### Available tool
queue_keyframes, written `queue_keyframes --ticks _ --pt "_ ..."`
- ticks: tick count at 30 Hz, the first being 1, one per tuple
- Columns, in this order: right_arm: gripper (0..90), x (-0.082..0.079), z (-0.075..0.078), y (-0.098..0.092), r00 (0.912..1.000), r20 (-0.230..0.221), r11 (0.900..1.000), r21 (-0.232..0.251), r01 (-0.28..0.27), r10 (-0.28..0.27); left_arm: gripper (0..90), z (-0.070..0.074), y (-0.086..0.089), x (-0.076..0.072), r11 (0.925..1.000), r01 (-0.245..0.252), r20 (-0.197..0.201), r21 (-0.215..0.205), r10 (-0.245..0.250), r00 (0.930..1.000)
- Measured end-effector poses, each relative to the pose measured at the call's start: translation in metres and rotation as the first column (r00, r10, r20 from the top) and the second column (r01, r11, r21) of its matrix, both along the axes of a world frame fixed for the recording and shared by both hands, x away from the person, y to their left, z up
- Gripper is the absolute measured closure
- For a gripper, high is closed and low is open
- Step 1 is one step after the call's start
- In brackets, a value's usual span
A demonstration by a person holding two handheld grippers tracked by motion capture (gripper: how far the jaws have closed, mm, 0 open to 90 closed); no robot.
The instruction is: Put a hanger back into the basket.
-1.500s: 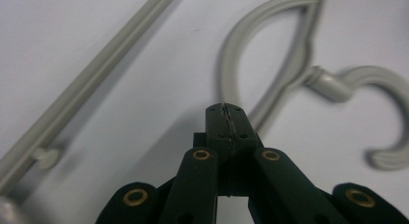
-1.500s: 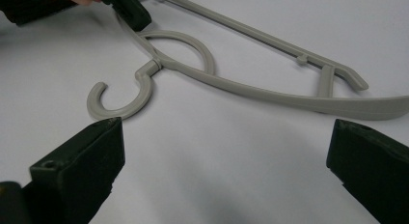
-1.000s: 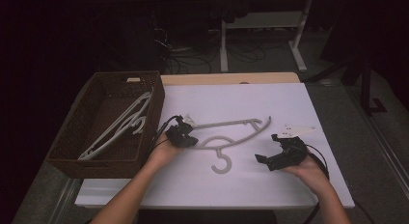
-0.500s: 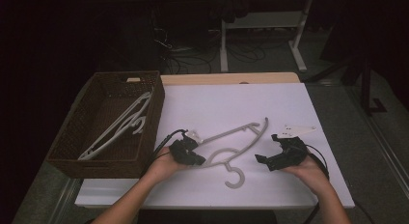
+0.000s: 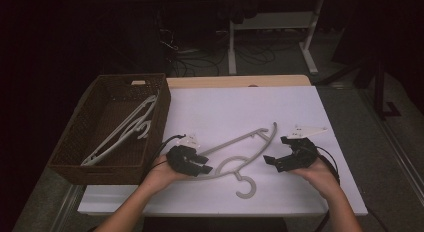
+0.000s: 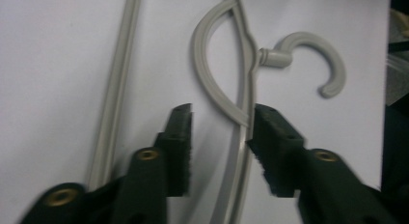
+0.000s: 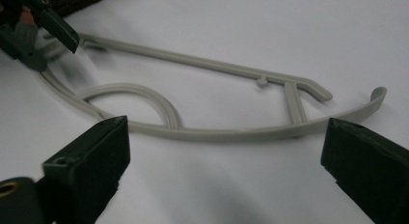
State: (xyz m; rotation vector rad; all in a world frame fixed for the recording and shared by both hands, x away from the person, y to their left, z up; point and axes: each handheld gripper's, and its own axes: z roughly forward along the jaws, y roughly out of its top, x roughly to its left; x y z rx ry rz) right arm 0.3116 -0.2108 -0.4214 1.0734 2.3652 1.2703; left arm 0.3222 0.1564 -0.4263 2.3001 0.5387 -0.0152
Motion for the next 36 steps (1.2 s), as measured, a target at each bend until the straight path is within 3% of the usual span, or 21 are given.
queue_keyframes --ticks 6,10,17,25,29,36 --pt "13.5 0.016 0.008 0.008 0.9985 -0.025 0.999 -0.021 0.048 -0.049 30.0 0.001 0.008 -0.006 0.9986 0.022 0.019 -0.049 -0.021 0.9996" --pt "21.9 0.029 0.01 0.017 0.996 -0.039 0.996 -0.045 0.079 -0.081 19.2 0.0 0.007 -0.007 0.9979 0.034 0.033 -0.054 -0.032 0.9989" --pt "58.6 0.056 0.018 0.033 0.9938 -0.061 0.993 -0.072 0.089 -0.094 6.7 -0.001 0.005 -0.009 0.9987 0.025 0.058 -0.044 -0.022 0.998" --pt "88.7 0.092 0.012 0.054 0.9901 -0.104 0.983 -0.164 0.077 -0.095 0.2 -0.002 0.004 -0.009 0.999 0.019 0.062 -0.04 -0.017 0.9979" --pt "89.0 0.103 0.005 0.061 0.9874 -0.119 0.971 -0.228 0.076 -0.105 0.0 -0.001 0.004 -0.01 0.9988 0.019 0.065 -0.044 -0.016 0.9977" --pt "89.1 0.117 -0.011 0.063 0.9785 -0.149 0.956 -0.277 0.097 -0.143 0.0 -0.002 0.003 -0.01 0.9989 0.023 0.064 -0.041 -0.021 0.9978"
